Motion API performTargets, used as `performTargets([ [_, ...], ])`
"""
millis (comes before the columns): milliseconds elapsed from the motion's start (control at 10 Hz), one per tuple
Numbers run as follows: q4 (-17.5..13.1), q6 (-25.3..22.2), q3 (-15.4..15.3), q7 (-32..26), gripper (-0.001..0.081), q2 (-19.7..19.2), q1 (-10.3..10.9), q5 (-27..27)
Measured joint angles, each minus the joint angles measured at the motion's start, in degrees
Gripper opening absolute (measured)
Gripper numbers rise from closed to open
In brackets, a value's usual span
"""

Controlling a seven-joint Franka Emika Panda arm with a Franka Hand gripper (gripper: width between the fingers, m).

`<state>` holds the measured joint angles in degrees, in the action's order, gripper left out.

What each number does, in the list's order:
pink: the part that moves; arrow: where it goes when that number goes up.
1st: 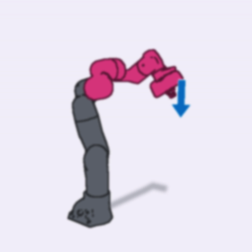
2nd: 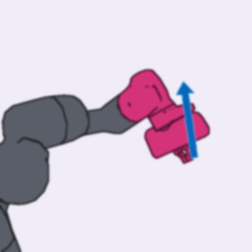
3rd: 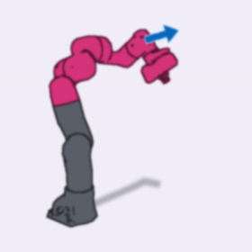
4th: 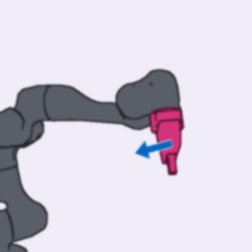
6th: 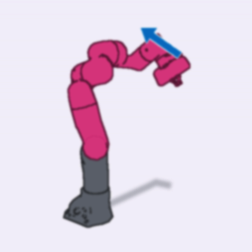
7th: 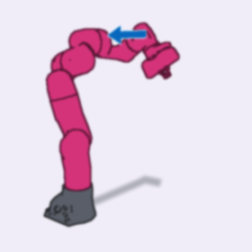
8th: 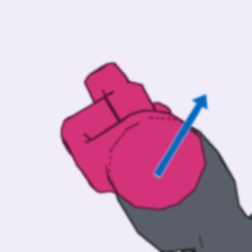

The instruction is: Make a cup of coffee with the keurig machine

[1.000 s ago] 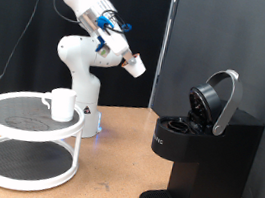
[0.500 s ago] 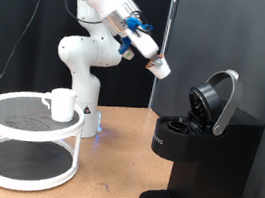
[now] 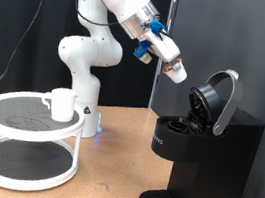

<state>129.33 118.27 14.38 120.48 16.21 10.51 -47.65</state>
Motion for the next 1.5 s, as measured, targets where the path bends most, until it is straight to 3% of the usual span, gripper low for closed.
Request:
performTargets([
  [600, 1.2, 4.8, -3.7, 0.0, 0.0363, -3.1, 0.0, 2.3],
  [1100, 4.4, 9.8, -4.7, -0.1, 0.0363, -6.0, 0.0, 4.2],
  [1500, 5.6, 13.0, -5.4, -1.9, 0.0363, -7.7, 0.0, 2.4],
])
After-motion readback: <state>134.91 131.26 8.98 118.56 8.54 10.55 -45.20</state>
